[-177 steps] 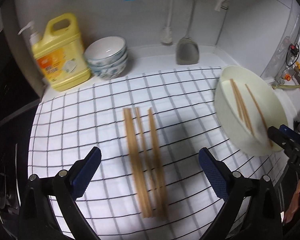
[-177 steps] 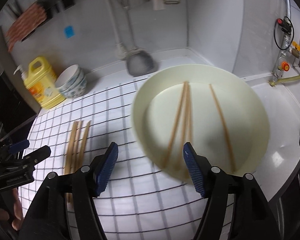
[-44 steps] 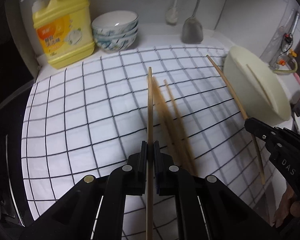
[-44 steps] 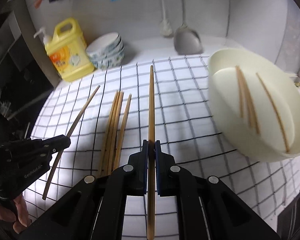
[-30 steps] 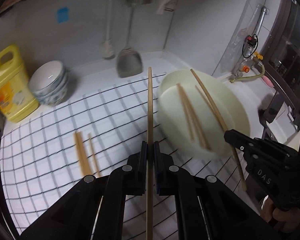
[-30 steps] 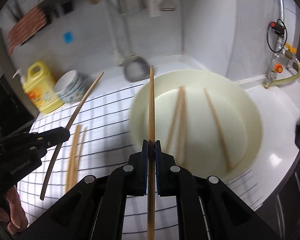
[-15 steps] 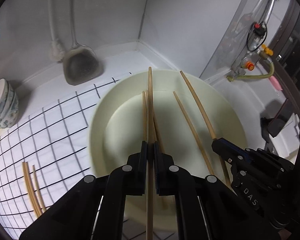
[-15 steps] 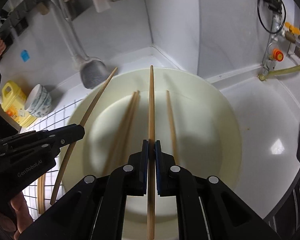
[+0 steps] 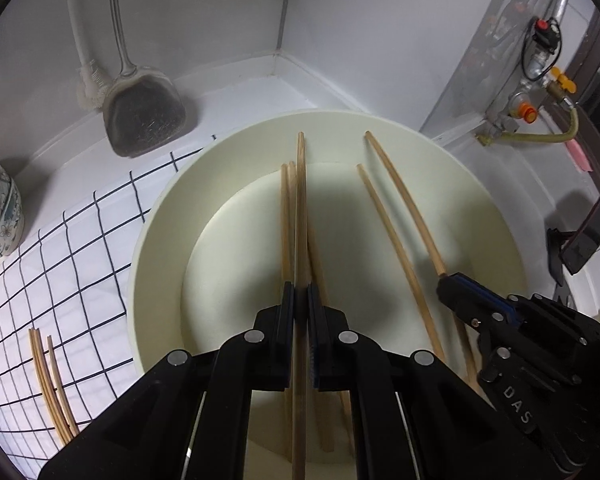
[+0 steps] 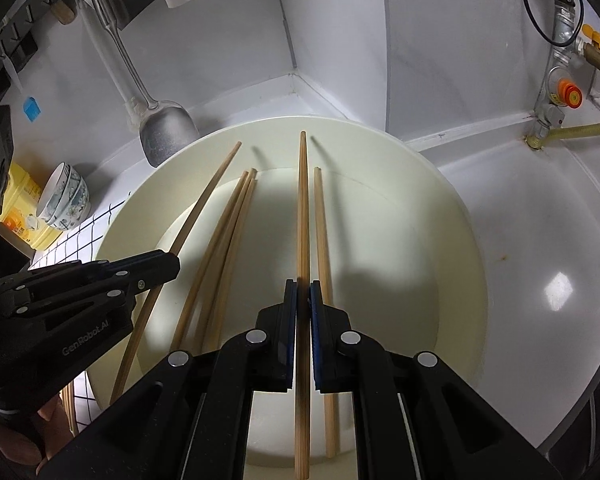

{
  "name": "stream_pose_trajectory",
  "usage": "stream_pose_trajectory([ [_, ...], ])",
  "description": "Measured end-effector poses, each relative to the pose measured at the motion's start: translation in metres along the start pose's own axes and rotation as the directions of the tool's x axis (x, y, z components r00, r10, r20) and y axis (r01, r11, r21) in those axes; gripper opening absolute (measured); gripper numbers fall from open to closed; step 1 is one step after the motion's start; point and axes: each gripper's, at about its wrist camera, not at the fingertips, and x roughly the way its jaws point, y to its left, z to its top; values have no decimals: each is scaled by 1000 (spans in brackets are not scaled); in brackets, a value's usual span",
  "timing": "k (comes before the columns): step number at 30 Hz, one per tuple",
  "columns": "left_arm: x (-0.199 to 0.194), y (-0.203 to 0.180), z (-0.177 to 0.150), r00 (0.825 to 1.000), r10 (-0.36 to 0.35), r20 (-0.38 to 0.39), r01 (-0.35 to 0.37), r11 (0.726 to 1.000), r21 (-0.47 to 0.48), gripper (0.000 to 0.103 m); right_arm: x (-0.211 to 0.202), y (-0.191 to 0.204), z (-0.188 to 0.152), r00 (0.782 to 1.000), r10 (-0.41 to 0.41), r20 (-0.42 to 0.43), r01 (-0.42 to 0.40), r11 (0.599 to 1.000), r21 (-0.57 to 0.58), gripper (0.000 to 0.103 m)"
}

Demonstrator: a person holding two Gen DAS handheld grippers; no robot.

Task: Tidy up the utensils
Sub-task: 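Open the left tool to drop its chopstick into the basin while the right tool releases its own, then move both open tools back over the remaining chopsticks on the mat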

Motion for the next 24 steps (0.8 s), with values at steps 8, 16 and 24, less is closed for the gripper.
stream_pose_trajectory([
  [8, -16, 11, -6, 997, 61, 44, -59, 998, -28, 73, -9, -3, 0, 1000, -27, 12, 27, 999, 17, 21],
  [16, -42, 31, -13, 995, 76, 61, -73, 995, -61, 83, -25, 0, -8, 998, -45, 32, 44, 998, 39, 33],
  [24, -75, 57, -35, 990, 106, 91, -101, 993, -59, 87, -49, 31, -20, 996, -61, 69, 57, 997, 50, 48],
])
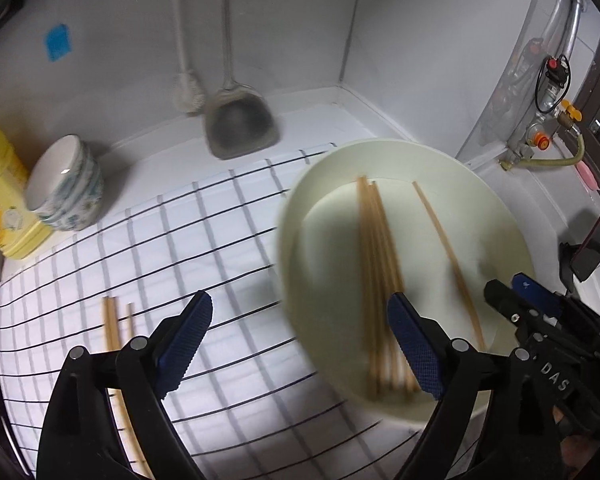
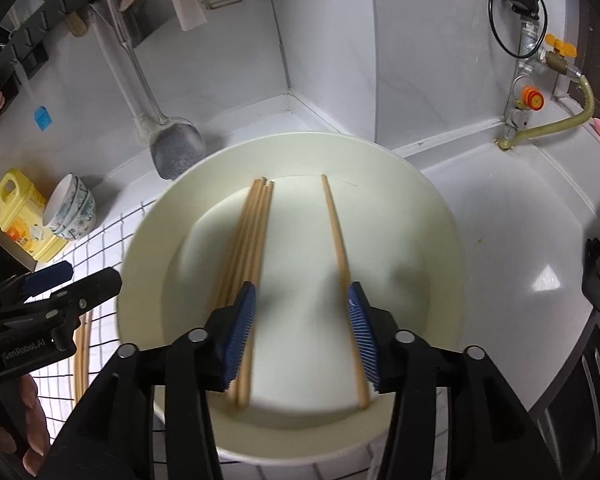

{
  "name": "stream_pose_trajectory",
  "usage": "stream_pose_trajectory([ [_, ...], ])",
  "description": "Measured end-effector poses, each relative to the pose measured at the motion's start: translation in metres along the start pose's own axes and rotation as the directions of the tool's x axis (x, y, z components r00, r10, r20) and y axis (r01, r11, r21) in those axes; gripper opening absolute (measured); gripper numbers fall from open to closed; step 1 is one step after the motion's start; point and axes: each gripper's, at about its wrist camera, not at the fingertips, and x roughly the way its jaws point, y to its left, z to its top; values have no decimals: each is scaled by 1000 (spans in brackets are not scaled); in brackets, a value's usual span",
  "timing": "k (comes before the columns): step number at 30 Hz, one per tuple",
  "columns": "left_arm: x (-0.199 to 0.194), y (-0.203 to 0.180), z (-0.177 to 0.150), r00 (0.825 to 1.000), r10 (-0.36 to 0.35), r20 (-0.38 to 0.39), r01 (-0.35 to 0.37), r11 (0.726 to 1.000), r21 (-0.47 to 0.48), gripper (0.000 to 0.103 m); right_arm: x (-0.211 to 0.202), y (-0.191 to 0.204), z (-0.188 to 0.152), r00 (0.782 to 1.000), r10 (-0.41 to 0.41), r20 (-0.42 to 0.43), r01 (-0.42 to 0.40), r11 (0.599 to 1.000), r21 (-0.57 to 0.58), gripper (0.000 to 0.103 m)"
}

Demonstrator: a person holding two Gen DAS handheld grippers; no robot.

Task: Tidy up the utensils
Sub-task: 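Move both open tools back over the remaining chopsticks on the mat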

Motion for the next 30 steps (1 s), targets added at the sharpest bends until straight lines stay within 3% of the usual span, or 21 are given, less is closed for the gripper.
stream_pose_trajectory([
  [13, -52, 65, -44, 998, 59, 20, -59, 998, 2, 88, -32, 63, -33, 999, 15, 33, -14, 1000, -25, 57],
  [30, -94, 152, -112, 994, 107, 11, -106, 991, -79, 96, -61, 141, -89, 999, 32, 30, -30, 997, -73, 71],
])
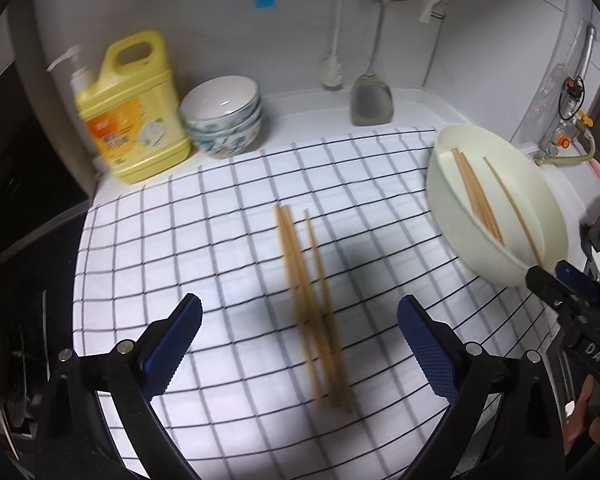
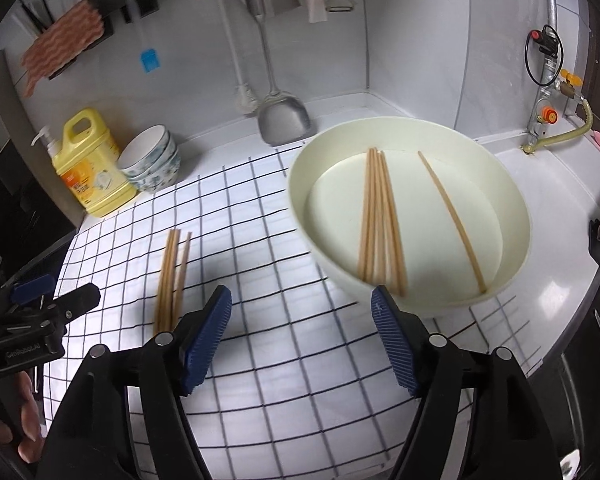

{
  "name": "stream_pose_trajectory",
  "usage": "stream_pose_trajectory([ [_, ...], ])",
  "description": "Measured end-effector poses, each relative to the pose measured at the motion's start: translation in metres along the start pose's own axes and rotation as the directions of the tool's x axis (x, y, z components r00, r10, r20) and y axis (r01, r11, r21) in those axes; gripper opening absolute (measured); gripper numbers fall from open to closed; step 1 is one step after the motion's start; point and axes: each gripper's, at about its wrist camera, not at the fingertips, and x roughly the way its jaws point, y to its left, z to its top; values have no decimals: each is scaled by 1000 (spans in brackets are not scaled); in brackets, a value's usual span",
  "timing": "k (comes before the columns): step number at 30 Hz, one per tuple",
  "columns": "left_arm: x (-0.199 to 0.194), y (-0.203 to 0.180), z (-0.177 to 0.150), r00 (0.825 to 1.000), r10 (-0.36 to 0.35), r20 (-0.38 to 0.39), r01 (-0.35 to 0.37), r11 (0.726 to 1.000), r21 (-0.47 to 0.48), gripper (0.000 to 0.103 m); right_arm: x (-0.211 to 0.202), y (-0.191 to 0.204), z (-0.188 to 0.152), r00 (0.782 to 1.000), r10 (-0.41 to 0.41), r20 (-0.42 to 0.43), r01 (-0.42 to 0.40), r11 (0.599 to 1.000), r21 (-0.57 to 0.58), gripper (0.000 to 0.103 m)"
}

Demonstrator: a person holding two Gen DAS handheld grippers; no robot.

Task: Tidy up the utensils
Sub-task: 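Move both open tools back over the remaining chopsticks on the mat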

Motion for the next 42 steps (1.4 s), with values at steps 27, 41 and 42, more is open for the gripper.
stream_pose_trajectory([
  [27, 6, 53, -63, 983, 141, -114, -164, 960, -228, 97, 54, 37, -37, 967, 199, -162, -221, 967, -131, 72],
  [41, 41, 85, -59, 991, 88, -98, -102, 984, -145, 97, 102, 94, -56, 980, 98, -172, -121, 984, -129, 72],
  [42, 43, 87, -58, 991, 89, -96, -102, 985, -139, 97, 105, 97, -57, 981, 88, -170, -110, 986, -126, 72],
])
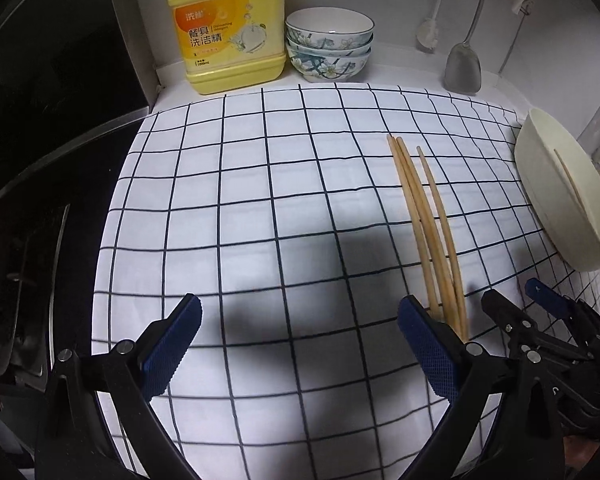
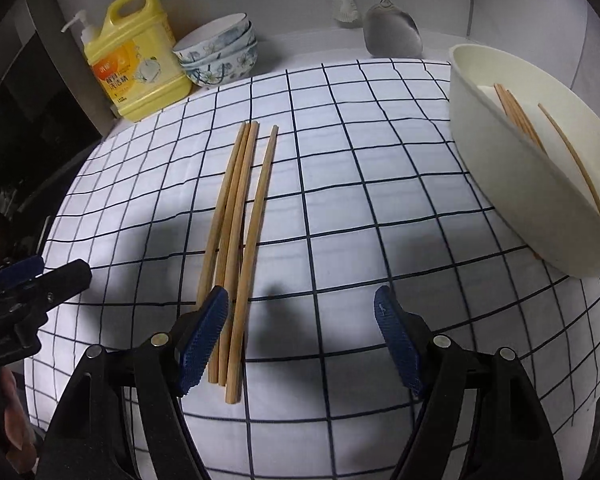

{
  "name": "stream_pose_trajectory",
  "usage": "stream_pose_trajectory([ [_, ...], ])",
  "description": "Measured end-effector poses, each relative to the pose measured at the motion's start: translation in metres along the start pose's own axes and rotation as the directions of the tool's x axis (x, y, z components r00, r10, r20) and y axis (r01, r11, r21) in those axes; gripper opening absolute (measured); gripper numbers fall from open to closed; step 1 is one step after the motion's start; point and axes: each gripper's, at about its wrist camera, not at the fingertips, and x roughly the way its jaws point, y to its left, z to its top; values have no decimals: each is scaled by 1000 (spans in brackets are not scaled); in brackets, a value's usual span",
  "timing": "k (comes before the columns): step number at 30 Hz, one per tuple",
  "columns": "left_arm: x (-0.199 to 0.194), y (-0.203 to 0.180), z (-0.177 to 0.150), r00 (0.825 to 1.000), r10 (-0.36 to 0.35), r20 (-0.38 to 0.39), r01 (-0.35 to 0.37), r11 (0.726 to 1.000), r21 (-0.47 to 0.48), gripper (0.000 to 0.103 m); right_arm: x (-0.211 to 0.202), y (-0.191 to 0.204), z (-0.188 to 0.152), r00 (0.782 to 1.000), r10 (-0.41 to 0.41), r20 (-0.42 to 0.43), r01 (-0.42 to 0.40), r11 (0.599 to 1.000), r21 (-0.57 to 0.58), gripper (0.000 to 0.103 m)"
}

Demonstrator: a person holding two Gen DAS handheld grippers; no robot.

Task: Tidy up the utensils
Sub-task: 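Move both open tools back over the remaining chopsticks on the mat, then lower both open tools toward the remaining chopsticks on the mat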

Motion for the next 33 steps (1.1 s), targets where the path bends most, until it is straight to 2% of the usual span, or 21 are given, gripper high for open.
stream_pose_trajectory([
  [11, 26, 7, 1, 997, -65, -41, 65, 998, 21, 97, 17, 8, -7, 997, -83, 3, 83, 996, 25, 72],
  [23, 33, 3, 4, 995, -89, -43, 91, 995, 49, 96, 22, 25, -12, 988, -151, 27, 152, 987, -61, 72],
  [33, 44, -11, 5, 990, -134, -46, 138, 988, 72, 96, 19, 3, -10, 985, -168, 30, 169, 985, -36, 72],
])
